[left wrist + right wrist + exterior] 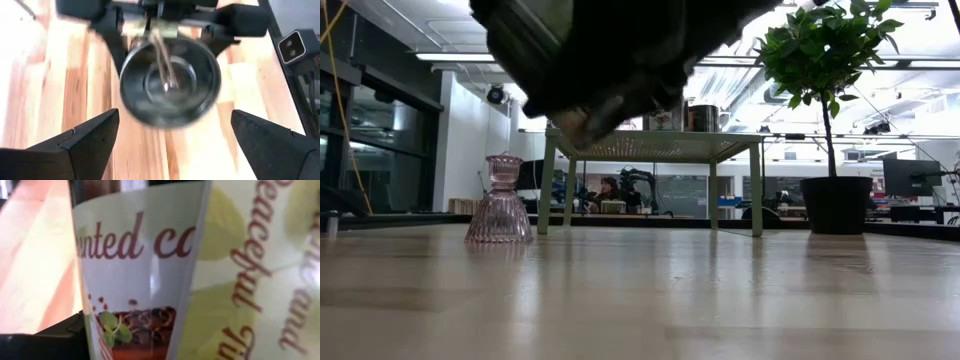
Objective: Pick & Place candle stick holders
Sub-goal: Put the silver candle on the shelf
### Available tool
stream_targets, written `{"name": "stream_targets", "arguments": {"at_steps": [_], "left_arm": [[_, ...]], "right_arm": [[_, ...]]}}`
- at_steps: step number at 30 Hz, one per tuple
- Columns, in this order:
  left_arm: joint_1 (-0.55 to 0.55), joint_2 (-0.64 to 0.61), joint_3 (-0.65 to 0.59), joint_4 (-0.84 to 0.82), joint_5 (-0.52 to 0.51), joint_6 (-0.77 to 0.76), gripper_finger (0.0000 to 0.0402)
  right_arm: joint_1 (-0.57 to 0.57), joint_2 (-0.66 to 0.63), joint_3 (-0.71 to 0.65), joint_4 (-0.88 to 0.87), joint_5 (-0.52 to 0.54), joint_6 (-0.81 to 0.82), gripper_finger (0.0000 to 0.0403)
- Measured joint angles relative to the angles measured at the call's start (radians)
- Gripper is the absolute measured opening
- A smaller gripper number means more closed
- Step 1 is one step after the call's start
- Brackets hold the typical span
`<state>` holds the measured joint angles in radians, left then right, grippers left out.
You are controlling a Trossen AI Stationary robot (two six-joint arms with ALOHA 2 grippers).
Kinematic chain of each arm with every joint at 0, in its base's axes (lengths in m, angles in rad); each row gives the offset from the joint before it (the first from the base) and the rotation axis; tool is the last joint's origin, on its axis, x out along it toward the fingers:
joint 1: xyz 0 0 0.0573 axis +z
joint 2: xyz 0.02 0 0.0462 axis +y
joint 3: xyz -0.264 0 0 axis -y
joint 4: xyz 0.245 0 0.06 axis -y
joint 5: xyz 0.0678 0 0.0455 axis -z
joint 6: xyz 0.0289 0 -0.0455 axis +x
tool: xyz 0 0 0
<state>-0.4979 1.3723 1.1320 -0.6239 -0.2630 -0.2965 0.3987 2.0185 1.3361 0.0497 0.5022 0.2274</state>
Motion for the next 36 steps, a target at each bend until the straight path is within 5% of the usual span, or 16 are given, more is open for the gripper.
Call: {"name": "stream_targets", "arguments": {"at_steps": [7,13,24,30,36], "left_arm": [[0.000,-0.044,0.000,-0.068,-0.021,-0.079,0.0376],[0.000,-0.045,0.000,-0.106,-0.039,-0.088,0.0376],[0.000,-0.045,-0.010,-0.207,-0.117,-0.135,0.0376],[0.000,-0.044,-0.072,-0.167,-0.149,-0.134,0.0376],[0.000,-0.044,-0.157,-0.024,-0.182,-0.125,0.0376]], "right_arm": [[0.022,-0.024,0.002,-0.044,0.124,0.001,0.0341],[0.047,-0.099,0.003,-0.251,0.344,0.097,0.0341],[0.104,-0.266,-0.080,-0.805,0.651,0.663,0.0341],[0.155,-0.433,-0.286,-0.719,0.825,0.805,0.0341],[0.133,-0.551,-0.483,-0.420,0.901,0.617,0.0341]]}}
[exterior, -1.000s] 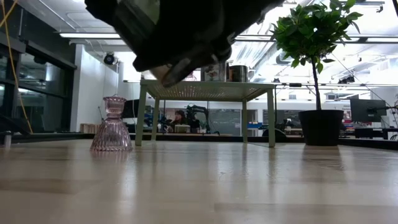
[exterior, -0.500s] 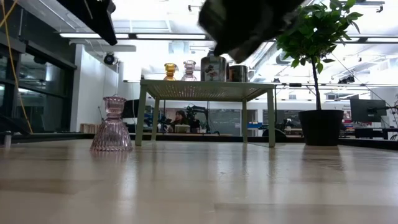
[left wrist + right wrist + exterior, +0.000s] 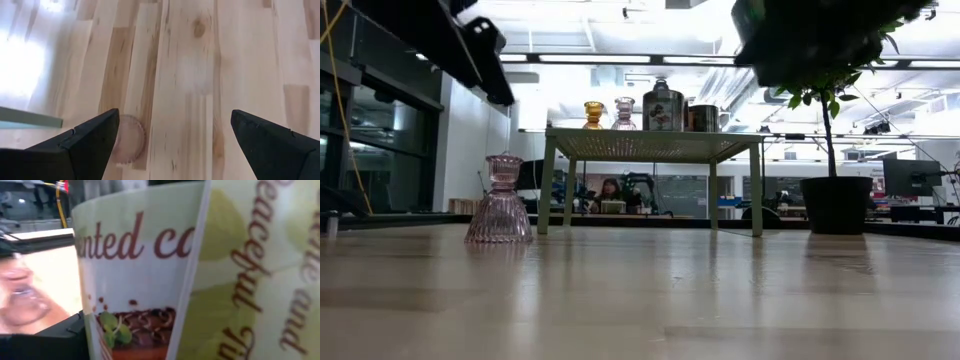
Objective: Pick & Place candle stick holders
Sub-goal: Put the silver candle on the shelf
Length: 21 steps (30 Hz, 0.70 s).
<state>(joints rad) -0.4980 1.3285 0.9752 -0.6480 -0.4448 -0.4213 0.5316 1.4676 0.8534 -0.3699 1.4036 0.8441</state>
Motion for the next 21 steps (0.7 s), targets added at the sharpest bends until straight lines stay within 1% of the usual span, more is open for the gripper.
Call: {"name": "stream_targets", "arguments": {"at_steps": [4,6,9,12,15,18,21], "left_arm": [[0.000,0.000,-0.057,0.104,-0.034,0.007,0.0376],[0.000,0.000,-0.079,0.135,-0.043,0.007,0.0376],[0.000,0.000,-0.094,0.158,-0.053,0.000,0.0376],[0.000,0.000,-0.104,0.160,-0.066,-0.002,0.0376],[0.000,0.000,-0.113,0.162,-0.096,-0.002,0.0376],[0.000,0.000,-0.123,0.160,-0.121,-0.002,0.0376],[0.000,0.000,-0.125,0.161,-0.124,0.017,0.0376]], "right_arm": [[-0.056,-0.049,-0.121,0.264,-0.009,-0.223,0.0341],[-0.091,-0.076,-0.173,0.390,-0.037,-0.342,0.0341],[-0.148,-0.122,-0.240,0.607,-0.117,-0.521,0.0341],[-0.216,-0.156,-0.310,0.850,-0.212,-0.710,0.0341],[-0.298,-0.181,-0.384,1.084,-0.344,-0.848,0.0341],[-0.391,-0.187,-0.455,1.240,-0.488,-0.889,0.0341],[-0.478,-0.186,-0.500,1.306,-0.628,-0.897,0.0341]]}}
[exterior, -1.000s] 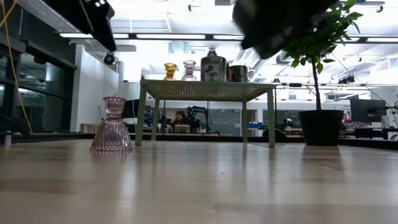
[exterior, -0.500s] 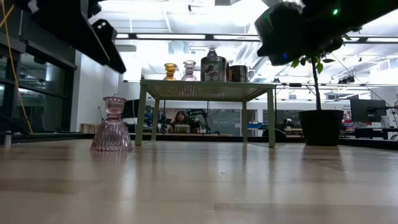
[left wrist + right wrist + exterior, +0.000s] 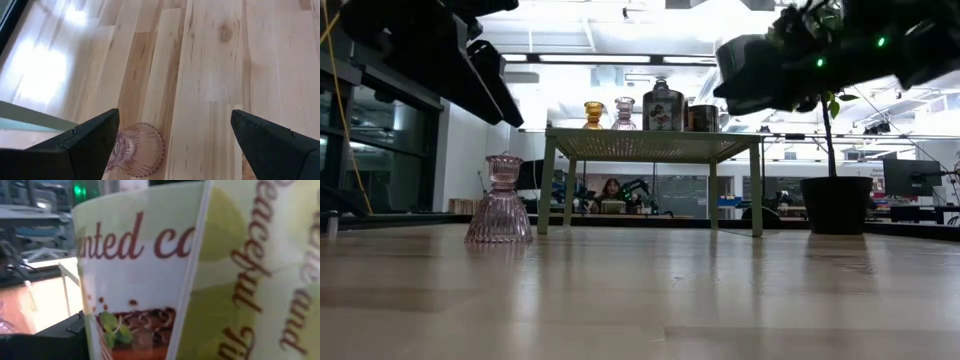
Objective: Pick & Place candle stick holders
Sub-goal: Put the silver candle on the shelf
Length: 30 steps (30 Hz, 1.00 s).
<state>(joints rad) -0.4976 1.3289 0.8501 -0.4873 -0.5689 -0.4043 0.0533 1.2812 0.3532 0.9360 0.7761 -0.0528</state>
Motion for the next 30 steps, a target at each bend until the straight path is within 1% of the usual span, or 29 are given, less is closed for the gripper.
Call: {"name": "stream_targets", "arguments": {"at_steps": [3,5,9,15,19,21,24,25,27,30], "left_arm": [[0.000,0.000,0.000,0.007,-0.008,0.016,0.0376],[0.000,0.000,0.000,0.017,-0.013,0.044,0.0376],[0.000,0.000,-0.001,0.031,0.004,0.156,0.0376],[0.000,0.000,-0.001,0.089,0.062,0.320,0.0376],[0.003,0.000,-0.001,0.131,0.052,0.415,0.0376],[0.021,0.000,-0.001,0.152,0.033,0.443,0.0376],[0.071,-0.004,-0.001,0.156,0.034,0.453,0.0376],[0.091,-0.008,-0.001,0.156,0.049,0.453,0.0376],[0.140,-0.014,-0.001,0.164,0.128,0.459,0.0376],[0.208,-0.013,-0.002,0.202,0.314,0.508,0.0376]], "right_arm": [[-0.073,0.000,-0.004,0.040,-0.140,0.000,0.0341],[-0.113,0.000,0.002,0.041,-0.213,-0.001,0.0341],[-0.197,0.000,0.004,0.049,-0.353,0.011,0.0341],[-0.283,0.010,0.004,0.049,-0.433,0.030,0.0341],[-0.325,0.047,0.004,0.050,-0.491,0.051,0.0341],[-0.339,0.071,0.004,0.067,-0.508,0.051,0.0341],[-0.357,0.100,0.004,0.130,-0.534,0.032,0.0341],[-0.364,0.108,0.004,0.146,-0.545,0.029,0.0341],[-0.380,0.122,0.005,0.161,-0.559,0.028,0.0341],[-0.406,0.137,0.005,0.160,-0.592,0.033,0.0341]]}}
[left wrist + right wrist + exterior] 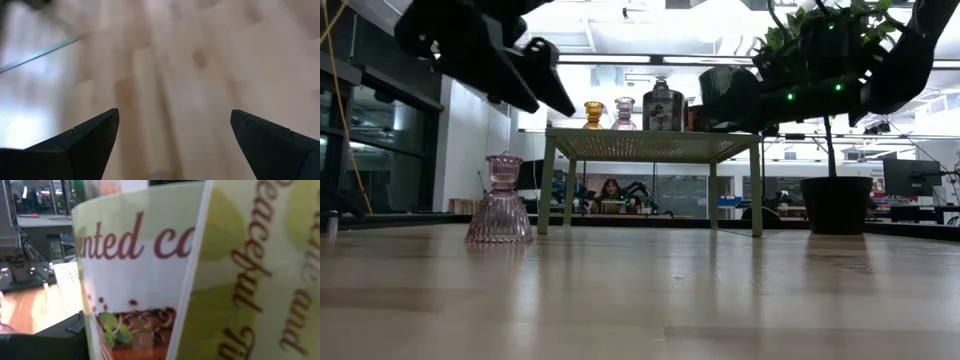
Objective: Pick & Place candle stick holders
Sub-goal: Put the silver candle on the shelf
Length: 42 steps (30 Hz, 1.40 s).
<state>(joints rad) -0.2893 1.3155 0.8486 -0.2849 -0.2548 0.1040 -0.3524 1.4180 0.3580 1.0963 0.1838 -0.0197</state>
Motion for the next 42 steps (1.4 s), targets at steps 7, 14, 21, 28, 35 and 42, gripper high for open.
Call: {"name": "stream_targets", "arguments": {"at_steps": [7,14,21,28,35,42], "left_arm": [[0.112,0.000,0.000,0.061,0.211,0.049,0.0376],[0.185,-0.026,-0.107,0.235,0.296,0.075,0.0376],[0.234,-0.123,-0.187,0.314,0.295,0.037,0.0376],[0.230,-0.201,-0.211,0.312,0.243,0.001,0.0376],[0.230,-0.224,-0.225,0.310,0.218,-0.010,0.0376],[0.230,-0.226,-0.225,0.312,0.218,-0.013,0.0376]], "right_arm": [[-0.032,0.002,0.000,0.010,-0.042,0.003,0.0341],[-0.054,0.002,0.000,0.020,-0.080,0.011,0.0341],[-0.054,0.002,0.000,0.003,-0.093,0.012,0.0341],[-0.053,0.002,0.001,-0.002,-0.067,0.073,0.0341],[-0.003,0.002,0.000,-0.019,0.052,0.082,0.0341],[0.055,0.002,0.000,-0.049,0.148,0.081,0.0341]]}}
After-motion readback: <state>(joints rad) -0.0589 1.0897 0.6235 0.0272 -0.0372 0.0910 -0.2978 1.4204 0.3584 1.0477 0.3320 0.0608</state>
